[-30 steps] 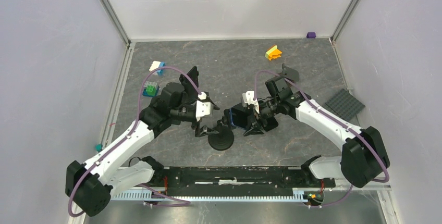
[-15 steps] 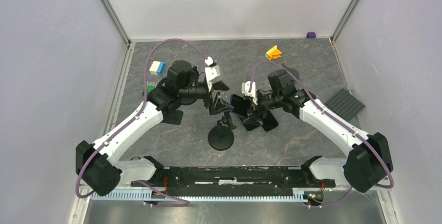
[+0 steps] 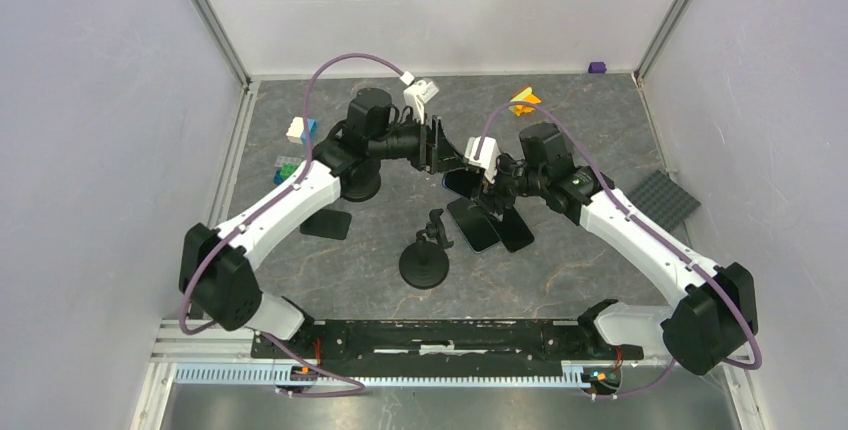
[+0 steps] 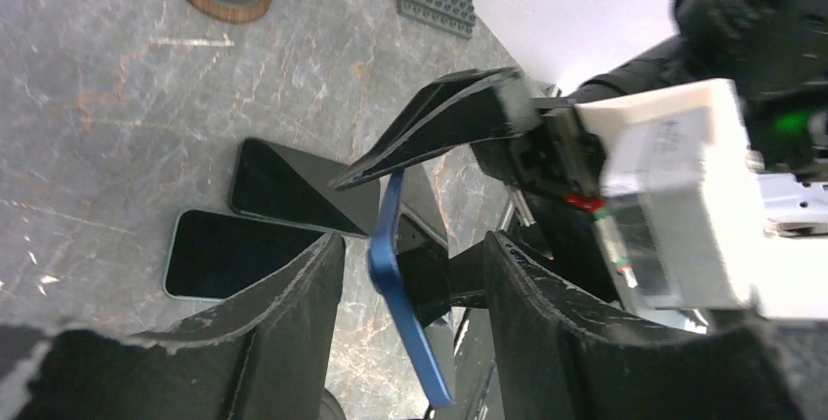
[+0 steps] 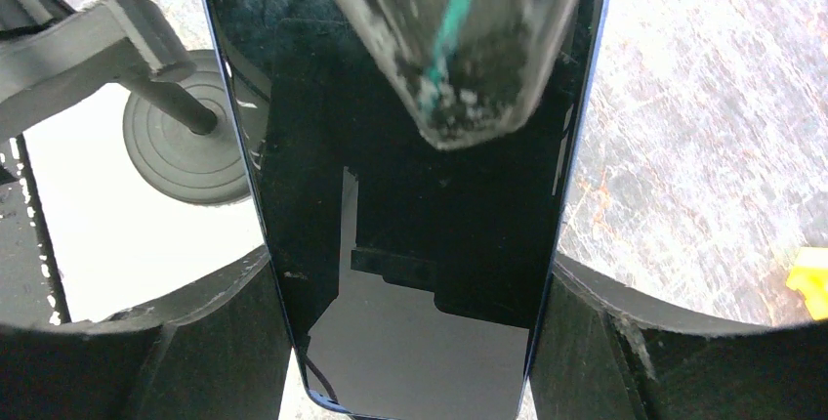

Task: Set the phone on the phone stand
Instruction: Pick up the phone at the center of the board, then install the phone on the phone stand.

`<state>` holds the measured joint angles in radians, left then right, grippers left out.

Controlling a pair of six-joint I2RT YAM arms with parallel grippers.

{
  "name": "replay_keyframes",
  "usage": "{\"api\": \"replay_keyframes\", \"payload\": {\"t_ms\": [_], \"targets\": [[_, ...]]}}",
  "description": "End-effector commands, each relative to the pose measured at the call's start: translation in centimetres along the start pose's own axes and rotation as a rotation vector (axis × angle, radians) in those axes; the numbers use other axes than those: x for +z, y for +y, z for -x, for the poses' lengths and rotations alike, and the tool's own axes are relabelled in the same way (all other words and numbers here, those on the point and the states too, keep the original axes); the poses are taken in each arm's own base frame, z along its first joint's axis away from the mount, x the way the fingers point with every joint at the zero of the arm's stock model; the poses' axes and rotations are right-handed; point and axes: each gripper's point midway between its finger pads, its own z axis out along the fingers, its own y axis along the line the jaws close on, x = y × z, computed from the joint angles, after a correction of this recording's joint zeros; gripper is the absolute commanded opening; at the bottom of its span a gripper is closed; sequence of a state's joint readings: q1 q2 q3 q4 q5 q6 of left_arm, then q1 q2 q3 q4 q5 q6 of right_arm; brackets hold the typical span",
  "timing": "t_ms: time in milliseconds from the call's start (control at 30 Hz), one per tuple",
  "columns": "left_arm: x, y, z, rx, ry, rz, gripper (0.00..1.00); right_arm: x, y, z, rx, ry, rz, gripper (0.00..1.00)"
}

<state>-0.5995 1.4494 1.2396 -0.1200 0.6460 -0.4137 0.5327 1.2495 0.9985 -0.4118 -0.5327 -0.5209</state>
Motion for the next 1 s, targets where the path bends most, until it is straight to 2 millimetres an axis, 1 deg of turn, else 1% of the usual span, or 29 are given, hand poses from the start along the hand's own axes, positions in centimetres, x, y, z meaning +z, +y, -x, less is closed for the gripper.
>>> {"api": "replay_keyframes", "payload": {"t_ms": [0,67,133,200,300,367,467,567,600,667,767,967], "targets": [[1.1,0.0,0.3,-0.161,0.014,-0.012,0.57,-1.3,-2.6,3.8,-0.035,-0.078,-0.107,0.0],[1.3,0.0,-0.1,-0.191,0.03,-0.021,0.56,-1.2,-2.7,3.7,-0.028,-0.073,-0.114,0.0],[1.6,0.0,-0.2,-0.211,0.029,-0.032,0.54,-1.1,-2.7,3.7,-0.021,-0.073,-0.111,0.0],[1.9,-0.1,-0.2,-0.237,0.033,-0.045,0.49,-1.0,-2.8,3.7,-0.015,-0.07,-0.112,0.0],[2.4,-0.1,-0.5,-0.272,0.048,-0.06,0.38,-0.9,-2.9,3.6,-0.006,-0.065,-0.114,0.0],[2.7,0.0,-0.9,-0.287,0.061,-0.073,0.27,-0.8,-3.0,3.4,-0.003,-0.061,-0.117,0.0],[2.9,-0.1,-1.1,-0.31,0.065,-0.086,0.18,-0.9,-3.1,3.4,-0.001,-0.058,-0.128,0.01],[3.0,-0.1,-1.2,-0.333,0.068,-0.092,0.03,-0.7,-3.3,3.2,0.009,-0.051,-0.139,0.04],[3.1,-0.3,-0.7,-0.322,0.051,-0.105,0.02,-0.7,-3.3,3.1,0.011,-0.051,-0.139,0.05],[3.2,-0.4,-0.6,-0.326,0.049,-0.111,0.02,-0.6,-3.4,2.9,0.02,-0.043,-0.143,0.09],[3.3,-0.5,-0.6,-0.335,0.049,-0.114,0.02,-0.6,-3.6,2.7,0.023,-0.034,-0.156,0.21],[3.2,-0.7,-0.7,-0.352,0.045,-0.118,0.02,-0.6,-3.6,2.6,0.016,-0.027,-0.172,0.36]]}}
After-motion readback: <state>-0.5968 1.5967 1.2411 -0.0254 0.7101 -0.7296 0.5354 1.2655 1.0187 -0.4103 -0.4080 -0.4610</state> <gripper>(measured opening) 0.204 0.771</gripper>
